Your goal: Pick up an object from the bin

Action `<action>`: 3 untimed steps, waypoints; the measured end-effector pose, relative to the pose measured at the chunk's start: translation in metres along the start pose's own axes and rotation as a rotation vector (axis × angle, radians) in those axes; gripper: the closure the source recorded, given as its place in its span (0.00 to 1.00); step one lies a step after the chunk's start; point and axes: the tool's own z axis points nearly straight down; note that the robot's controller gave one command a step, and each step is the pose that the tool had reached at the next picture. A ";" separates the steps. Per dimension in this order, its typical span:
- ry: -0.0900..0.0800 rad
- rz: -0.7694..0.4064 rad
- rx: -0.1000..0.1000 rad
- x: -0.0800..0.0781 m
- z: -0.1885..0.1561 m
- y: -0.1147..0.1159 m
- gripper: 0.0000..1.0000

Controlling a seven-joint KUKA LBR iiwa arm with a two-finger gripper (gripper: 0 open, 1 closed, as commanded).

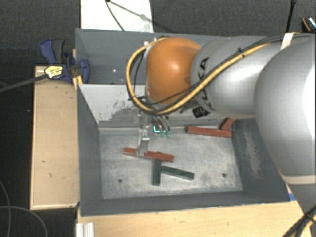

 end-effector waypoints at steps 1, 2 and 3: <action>0.001 -0.022 0.002 0.021 0.092 -0.021 0.00; -0.003 0.043 0.000 0.025 0.087 -0.028 0.00; -0.004 0.049 -0.001 0.025 0.087 -0.028 1.00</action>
Offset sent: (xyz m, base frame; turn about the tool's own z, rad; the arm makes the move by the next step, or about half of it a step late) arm -0.0190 -0.0203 -0.0872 -0.0236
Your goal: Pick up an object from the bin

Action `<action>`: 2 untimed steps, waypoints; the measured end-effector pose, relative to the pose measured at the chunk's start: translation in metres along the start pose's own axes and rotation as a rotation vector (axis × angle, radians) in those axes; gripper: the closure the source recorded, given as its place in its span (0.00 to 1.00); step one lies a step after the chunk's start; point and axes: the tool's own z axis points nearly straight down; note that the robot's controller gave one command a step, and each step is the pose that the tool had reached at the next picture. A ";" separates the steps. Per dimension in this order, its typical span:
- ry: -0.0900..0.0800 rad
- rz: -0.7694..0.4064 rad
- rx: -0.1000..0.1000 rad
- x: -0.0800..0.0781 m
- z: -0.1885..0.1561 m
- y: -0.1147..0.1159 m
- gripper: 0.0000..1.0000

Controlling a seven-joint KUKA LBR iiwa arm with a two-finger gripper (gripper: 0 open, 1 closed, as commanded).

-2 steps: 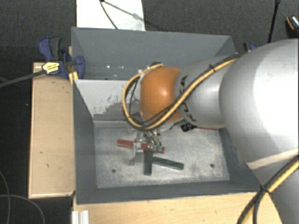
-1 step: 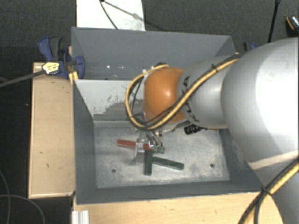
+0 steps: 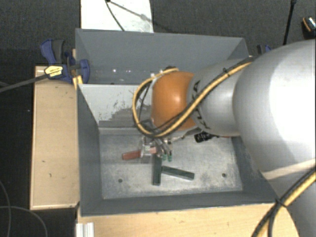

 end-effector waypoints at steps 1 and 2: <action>-0.008 -0.161 -0.002 -0.020 -0.021 0.039 1.00; -0.013 -0.160 -0.002 -0.021 -0.117 0.026 1.00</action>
Offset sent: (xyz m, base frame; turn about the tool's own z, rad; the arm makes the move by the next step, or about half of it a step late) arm 0.0204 0.0364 0.0198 -0.1608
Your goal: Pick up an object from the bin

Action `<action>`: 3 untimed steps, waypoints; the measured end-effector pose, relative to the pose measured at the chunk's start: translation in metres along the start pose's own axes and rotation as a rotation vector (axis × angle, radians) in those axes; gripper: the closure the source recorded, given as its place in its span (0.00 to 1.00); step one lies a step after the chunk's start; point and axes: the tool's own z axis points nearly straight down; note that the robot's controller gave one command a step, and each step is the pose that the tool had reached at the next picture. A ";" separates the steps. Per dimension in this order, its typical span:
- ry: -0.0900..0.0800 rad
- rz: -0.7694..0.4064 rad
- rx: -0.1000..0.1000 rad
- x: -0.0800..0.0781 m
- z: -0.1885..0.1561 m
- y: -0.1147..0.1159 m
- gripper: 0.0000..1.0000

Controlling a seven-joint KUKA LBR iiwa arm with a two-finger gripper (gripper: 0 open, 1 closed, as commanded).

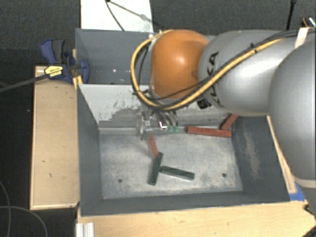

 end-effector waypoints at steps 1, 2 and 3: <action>0.012 0.292 0.005 0.040 0.020 -0.059 1.00; 0.010 0.291 0.003 0.040 0.020 -0.058 0.00; 0.018 0.279 0.005 0.091 0.121 -0.079 0.00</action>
Offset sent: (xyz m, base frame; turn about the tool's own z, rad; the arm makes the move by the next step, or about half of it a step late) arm -0.0334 -0.0617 -0.0207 0.2909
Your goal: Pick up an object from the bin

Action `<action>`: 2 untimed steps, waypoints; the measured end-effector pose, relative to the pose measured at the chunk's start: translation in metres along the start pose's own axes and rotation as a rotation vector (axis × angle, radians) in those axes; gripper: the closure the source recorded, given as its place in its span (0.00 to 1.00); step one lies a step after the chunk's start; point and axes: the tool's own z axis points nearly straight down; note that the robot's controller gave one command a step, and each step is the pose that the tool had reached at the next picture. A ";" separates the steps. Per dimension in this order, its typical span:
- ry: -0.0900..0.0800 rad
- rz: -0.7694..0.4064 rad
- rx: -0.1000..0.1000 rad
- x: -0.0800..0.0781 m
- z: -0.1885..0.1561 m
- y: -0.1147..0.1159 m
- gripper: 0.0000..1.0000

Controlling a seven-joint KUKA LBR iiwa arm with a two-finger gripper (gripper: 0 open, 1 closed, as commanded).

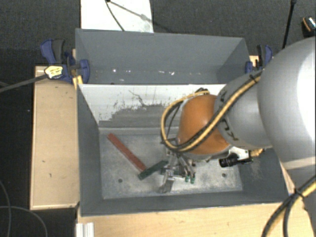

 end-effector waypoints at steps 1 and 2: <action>-0.010 0.004 -0.004 -0.003 -0.006 0.002 1.00; -0.012 0.027 -0.005 -0.009 -0.006 0.008 1.00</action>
Offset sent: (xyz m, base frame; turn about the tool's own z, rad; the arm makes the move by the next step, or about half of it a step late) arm 0.0000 0.0000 0.0000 0.0000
